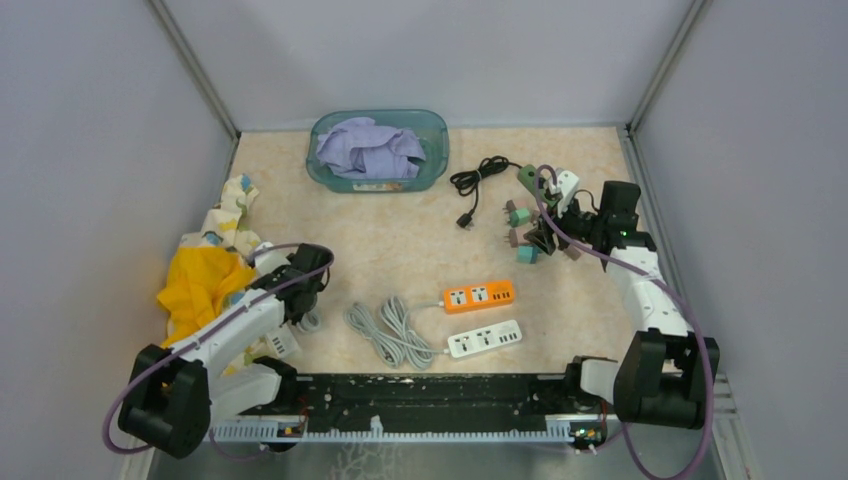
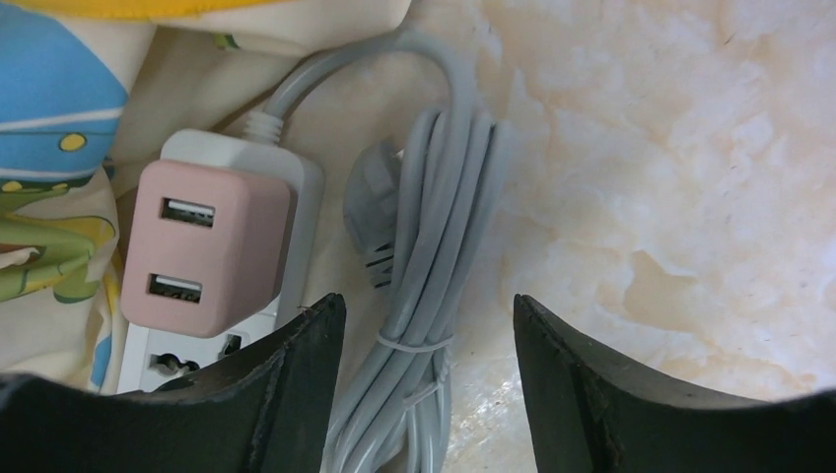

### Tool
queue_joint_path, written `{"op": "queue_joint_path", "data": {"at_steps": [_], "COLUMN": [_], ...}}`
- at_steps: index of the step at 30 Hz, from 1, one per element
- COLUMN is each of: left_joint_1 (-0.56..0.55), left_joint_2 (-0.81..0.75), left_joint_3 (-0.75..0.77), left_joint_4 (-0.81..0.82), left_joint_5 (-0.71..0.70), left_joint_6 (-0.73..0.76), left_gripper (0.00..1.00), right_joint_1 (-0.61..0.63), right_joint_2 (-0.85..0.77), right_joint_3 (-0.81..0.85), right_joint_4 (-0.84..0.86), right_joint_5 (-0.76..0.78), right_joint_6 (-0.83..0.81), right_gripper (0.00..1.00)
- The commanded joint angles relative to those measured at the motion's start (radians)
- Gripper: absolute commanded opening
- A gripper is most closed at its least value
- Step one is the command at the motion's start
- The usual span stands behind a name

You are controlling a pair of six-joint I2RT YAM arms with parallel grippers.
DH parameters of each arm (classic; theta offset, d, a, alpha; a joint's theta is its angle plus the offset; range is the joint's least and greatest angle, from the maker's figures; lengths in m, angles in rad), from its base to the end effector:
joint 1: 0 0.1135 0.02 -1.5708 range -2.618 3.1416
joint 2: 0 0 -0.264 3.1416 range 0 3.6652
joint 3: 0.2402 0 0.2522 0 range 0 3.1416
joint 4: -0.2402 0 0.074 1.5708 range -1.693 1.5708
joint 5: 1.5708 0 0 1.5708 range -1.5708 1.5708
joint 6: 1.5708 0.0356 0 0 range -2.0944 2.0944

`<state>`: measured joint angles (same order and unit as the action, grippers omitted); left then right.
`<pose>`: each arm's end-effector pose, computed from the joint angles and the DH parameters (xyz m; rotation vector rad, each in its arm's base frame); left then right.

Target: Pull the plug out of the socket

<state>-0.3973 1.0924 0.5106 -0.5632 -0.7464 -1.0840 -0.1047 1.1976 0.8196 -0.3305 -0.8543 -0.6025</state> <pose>0.1730 -0.0464 0.1722 -0.9650 2.1166 0.3317 0.2490 0.0008 0.2613 -0.9034 1.8453 0.5384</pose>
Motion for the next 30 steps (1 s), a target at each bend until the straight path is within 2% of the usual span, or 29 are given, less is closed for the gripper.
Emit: {"op": "queue_joint_path", "data": {"at_steps": [1, 4, 7, 8, 12, 15, 20, 25, 30], "left_joint_1": [0.015, 0.019, 0.02, 0.019, 0.019, 0.019, 0.02, 0.017, -0.018], "left_joint_2": [0.003, 0.016, 0.026, 0.02, -0.035, -0.072, -0.032, 0.082, 0.212], "left_joint_3": [-0.033, -0.052, -0.058, -0.057, -0.052, -0.045, -0.003, 0.07, 0.152], "left_joint_4": [-0.052, 0.003, 0.033, 0.043, 0.14, 0.244, 0.433, 0.612, 0.682], "left_joint_5": [0.007, 0.06, 0.094, 0.102, 0.147, 0.19, 0.356, 0.646, 0.797], "left_joint_6": [-0.164, -0.138, -0.124, -0.113, 0.004, 0.118, 0.272, 0.363, 0.389], "left_gripper": [0.68, 0.67, 0.62, 0.56, 0.17, 0.01, 0.0, 0.0, 0.0], "right_joint_1": [0.009, 0.01, 0.01, 0.009, 0.01, 0.01, 0.01, 0.01, 0.01], "right_joint_2": [-0.028, -0.03, -0.031, -0.032, -0.035, -0.035, -0.041, -0.045, -0.046], "right_joint_3": [0.034, 0.035, 0.036, 0.036, 0.036, 0.037, 0.038, 0.038, 0.038], "right_joint_4": [0.015, 0.013, 0.01, 0.01, 0.01, 0.009, 0.007, 0.008, 0.008], "right_joint_5": [-0.025, -0.026, -0.025, -0.025, -0.026, -0.026, -0.026, -0.025, -0.022], "right_joint_6": [-0.017, -0.019, -0.02, -0.02, -0.023, -0.023, -0.025, -0.025, -0.027], "right_gripper": [0.57, 0.57, 0.57, 0.57, 0.57, 0.57, 0.57, 0.57, 0.57]}}
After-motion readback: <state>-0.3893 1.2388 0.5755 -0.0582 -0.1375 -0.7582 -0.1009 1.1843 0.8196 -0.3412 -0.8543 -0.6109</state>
